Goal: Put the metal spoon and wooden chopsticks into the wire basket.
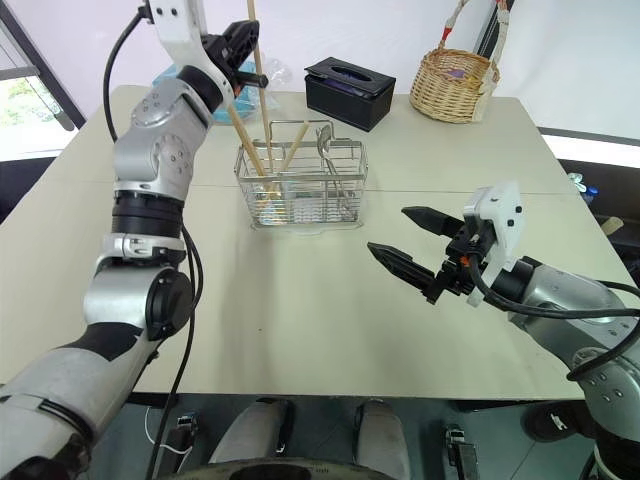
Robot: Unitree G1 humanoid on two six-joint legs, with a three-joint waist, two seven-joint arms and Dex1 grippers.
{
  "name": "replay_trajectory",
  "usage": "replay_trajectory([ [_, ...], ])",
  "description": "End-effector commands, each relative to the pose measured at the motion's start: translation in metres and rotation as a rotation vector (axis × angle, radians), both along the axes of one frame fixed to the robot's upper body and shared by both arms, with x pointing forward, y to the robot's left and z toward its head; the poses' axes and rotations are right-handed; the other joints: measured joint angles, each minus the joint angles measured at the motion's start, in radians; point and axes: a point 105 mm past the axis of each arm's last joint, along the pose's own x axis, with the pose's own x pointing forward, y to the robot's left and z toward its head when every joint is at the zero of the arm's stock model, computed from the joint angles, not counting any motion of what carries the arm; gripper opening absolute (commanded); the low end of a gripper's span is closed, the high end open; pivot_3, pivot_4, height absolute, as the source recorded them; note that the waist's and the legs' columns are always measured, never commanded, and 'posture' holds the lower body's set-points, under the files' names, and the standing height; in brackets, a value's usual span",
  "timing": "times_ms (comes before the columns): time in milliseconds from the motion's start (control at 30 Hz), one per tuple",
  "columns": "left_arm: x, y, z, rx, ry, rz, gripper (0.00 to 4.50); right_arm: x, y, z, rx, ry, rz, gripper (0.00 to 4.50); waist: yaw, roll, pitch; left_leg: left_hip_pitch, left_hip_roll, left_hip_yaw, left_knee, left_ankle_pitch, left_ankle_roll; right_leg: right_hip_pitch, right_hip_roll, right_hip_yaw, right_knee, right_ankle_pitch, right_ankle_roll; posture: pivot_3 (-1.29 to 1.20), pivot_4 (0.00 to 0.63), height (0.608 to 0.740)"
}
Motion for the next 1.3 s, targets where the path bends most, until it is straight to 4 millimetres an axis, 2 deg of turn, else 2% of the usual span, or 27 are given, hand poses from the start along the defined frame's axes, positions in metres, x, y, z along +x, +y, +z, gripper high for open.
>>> replay_trajectory([
  [33,-0.012,-0.011,0.005,0.022,-0.066,-0.027,0.43,-0.006,0.002,0.014,-0.004,-0.069,0.01,4.31,0.001,0.0,0.0,0.0,0.0,0.0,0.0,0.0,0.0,0.0,0.0,0.0,0.0,0.0,0.0,0.0,0.15,0.661],
  [167,-0.016,-0.012,-0.003,-0.001,-0.052,-0.025,2.04,-0.004,0.002,0.015,-0.006,-0.069,0.012,4.31,0.001,0.0,0.0,0.0,0.0,0.0,0.001,0.0,0.0,0.0,0.0,0.0,0.0,0.0,0.0,0.0,0.15,0.661],
  [267,-0.02,-0.01,-0.003,-0.021,-0.054,-0.025,3.73,-0.002,0.001,0.016,-0.006,-0.068,0.015,4.31,0.001,0.0,0.0,0.0,0.0,0.0,0.0,0.0,0.0,0.0,0.0,0.0,0.0,0.0,0.0,0.0,0.15,0.661],
  [333,-0.023,-0.006,-0.001,-0.033,-0.054,-0.016,4.47,0.0,0.001,0.016,-0.008,-0.07,0.02,4.31,0.001,0.0,0.0,0.0,0.0,0.0,0.0,0.0,0.0,0.0,0.0,0.0,0.0,0.0,0.0,0.0,0.15,0.661],
  [467,-0.028,0.011,0.011,-0.038,-0.065,-0.009,4.47,0.005,-0.001,0.018,-0.038,-0.085,0.025,4.31,-0.001,0.0,0.0,0.0,0.0,0.0,0.0,0.0,0.001,0.001,0.0,0.0,0.0,0.0,0.0,0.0,0.15,0.661],
  [567,-0.033,0.042,0.025,0.06,-0.063,-0.026,4.47,0.015,-0.013,0.023,-0.071,-0.1,-0.002,4.31,-0.008,0.002,0.001,0.001,0.0,0.0,0.0,0.0,0.001,0.0,0.001,0.0,0.0,0.0,0.0,0.0,0.15,0.661],
  [633,-0.041,0.063,0.026,0.185,-0.07,-0.04,4.47,0.02,-0.022,0.025,-0.098,-0.106,-0.017,4.31,-0.019,0.003,0.001,0.001,0.001,0.0,0.0,0.0,0.001,0.0,0.004,0.0,0.0,0.0,0.0,0.0,0.15,0.661],
  [700,-0.052,0.086,0.017,0.384,-0.081,-0.042,4.47,0.025,-0.034,0.026,-0.128,-0.105,-0.032,4.31,-0.027,0.003,0.001,0.0,0.002,0.0,-0.001,0.0,0.001,0.0,0.006,0.0,0.0,0.0,-0.001,0.0,0.15,0.661],
  [767,-0.067,0.114,-0.001,0.614,-0.056,-0.047,4.47,0.032,-0.048,0.028,-0.166,-0.105,-0.051,4.31,-0.036,0.008,0.0,0.001,0.003,0.0,-0.002,0.0,0.001,0.0,0.006,0.001,0.0,0.0,-0.001,0.0,0.15,0.661],
  [933,-0.097,0.158,-0.035,0.819,0.094,-0.092,4.47,0.043,-0.064,0.028,-0.204,-0.104,-0.057,4.31,-0.03,0.01,0.001,0.001,0.004,0.002,-0.001,-0.001,0.001,0.0,0.004,0.003,-0.002,-0.002,-0.004,0.0,0.15,0.661],
  [1100,-0.124,0.166,-0.049,0.848,0.154,-0.136,4.47,0.053,-0.057,0.025,-0.201,-0.112,-0.008,4.31,-0.023,0.011,0.001,0.0,0.004,0.0,-0.001,-0.001,0.001,0.0,0.001,0.002,-0.006,-0.002,-0.006,0.0,0.15,0.661],
  [1300,-0.138,0.162,-0.046,0.828,0.15,-0.134,4.47,0.055,-0.044,0.022,-0.179,-0.115,0.035,4.31,-0.026,0.011,0.001,-0.001,0.004,0.0,-0.002,-0.001,0.002,0.001,0.0,0.002,-0.008,-0.002,-0.006,0.0,0.15,0.661],
])
